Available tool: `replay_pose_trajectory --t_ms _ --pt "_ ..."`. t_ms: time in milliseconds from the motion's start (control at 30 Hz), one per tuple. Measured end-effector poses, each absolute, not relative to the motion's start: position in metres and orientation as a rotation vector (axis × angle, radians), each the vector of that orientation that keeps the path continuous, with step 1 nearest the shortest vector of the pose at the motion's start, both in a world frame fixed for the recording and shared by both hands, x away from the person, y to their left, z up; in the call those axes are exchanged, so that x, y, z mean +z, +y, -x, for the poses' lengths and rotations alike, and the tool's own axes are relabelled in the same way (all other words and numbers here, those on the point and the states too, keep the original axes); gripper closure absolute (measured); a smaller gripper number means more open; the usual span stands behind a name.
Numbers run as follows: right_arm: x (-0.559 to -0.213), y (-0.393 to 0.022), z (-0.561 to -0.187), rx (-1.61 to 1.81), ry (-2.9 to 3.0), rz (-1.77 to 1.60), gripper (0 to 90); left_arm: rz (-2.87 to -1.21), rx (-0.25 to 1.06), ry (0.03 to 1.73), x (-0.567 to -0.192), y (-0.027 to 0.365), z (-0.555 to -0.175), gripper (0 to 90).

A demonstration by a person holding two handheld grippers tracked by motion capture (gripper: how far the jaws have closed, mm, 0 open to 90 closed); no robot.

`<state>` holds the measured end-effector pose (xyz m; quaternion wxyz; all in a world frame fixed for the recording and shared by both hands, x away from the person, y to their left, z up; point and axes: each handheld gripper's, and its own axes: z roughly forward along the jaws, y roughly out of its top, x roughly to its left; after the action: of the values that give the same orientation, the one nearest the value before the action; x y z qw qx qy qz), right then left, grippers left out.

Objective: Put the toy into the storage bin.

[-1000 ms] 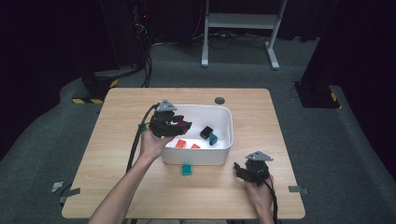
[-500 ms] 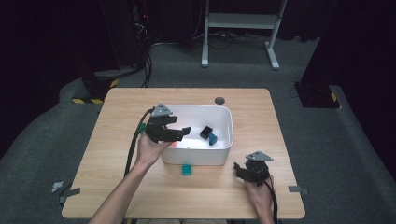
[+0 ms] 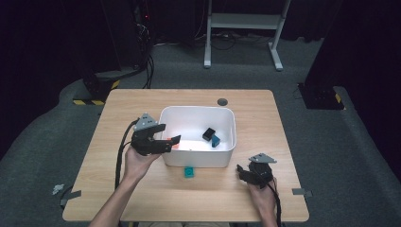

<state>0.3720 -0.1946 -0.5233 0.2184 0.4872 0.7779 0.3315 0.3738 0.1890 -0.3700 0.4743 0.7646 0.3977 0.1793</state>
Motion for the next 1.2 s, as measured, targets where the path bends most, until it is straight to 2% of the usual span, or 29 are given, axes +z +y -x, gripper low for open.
replay_pose_trajectory --t_ms 667,1200 --pt "-0.523 -0.195 -0.372 0.918 2.154 -1.348 34.2 -1.831 0.49 1.095 -0.41 0.239 -0.335 23.9" --pt "-0.523 -0.195 -0.372 0.917 2.154 -1.348 34.1 -1.898 0.585 1.208 -0.455 0.255 -0.349 25.7"
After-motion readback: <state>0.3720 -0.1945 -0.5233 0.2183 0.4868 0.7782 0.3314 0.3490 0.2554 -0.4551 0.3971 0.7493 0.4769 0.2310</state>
